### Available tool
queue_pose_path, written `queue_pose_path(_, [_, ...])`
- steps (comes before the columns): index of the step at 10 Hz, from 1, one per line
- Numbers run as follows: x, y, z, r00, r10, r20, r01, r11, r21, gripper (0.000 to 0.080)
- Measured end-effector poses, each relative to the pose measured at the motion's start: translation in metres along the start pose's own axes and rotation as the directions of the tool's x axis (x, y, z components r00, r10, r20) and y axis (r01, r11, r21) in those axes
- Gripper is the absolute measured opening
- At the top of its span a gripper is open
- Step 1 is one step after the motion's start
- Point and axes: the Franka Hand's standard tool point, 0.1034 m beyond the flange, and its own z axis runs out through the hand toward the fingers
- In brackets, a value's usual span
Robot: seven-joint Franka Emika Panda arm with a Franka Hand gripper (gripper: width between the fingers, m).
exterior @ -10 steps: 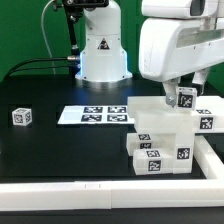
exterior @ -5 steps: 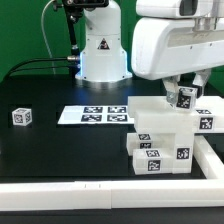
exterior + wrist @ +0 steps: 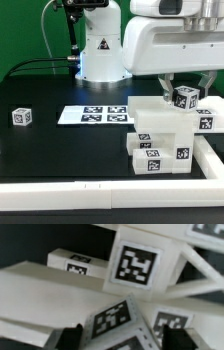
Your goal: Assemble chair
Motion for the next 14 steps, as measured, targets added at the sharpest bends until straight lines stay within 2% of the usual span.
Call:
queue_pose_path(1, [0.0011, 0.0007, 0.0002, 0.995, 0.099, -0.021, -0.099, 0.995, 0.003, 0.0379])
queue_pose_path(3, [0.0037, 0.0024, 0.0006, 0.96, 0.276, -0.057, -0.274, 0.961, 0.028, 0.0379])
queue_pose_path(4, [0.0044, 0.0026, 0.0014, 0.924, 0.377, -0.059, -0.374, 0.926, 0.049, 0.0379])
queue_pose_path(6, [0.0034, 0.0018, 0.0038, 0.885, 0.463, -0.043, -0.459, 0.885, 0.071, 0.0373])
queue_pose_path(7, [0.0033, 0.0016, 0.0039, 0.888, 0.458, -0.043, -0.454, 0.888, 0.07, 0.0463])
queue_pose_path(8, [0.0032, 0.0016, 0.004, 0.888, 0.458, -0.043, -0.454, 0.888, 0.07, 0.0463])
queue_pose_path(9, [0.0032, 0.0016, 0.0041, 0.888, 0.457, -0.043, -0.454, 0.888, 0.07, 0.0604])
queue_pose_path(12, [0.0039, 0.0011, 0.0024, 0.943, 0.329, -0.043, -0.327, 0.943, 0.059, 0.0647])
queue_pose_path(14, [0.0035, 0.0008, 0.003, 0.941, 0.337, -0.041, -0.334, 0.94, 0.061, 0.0649])
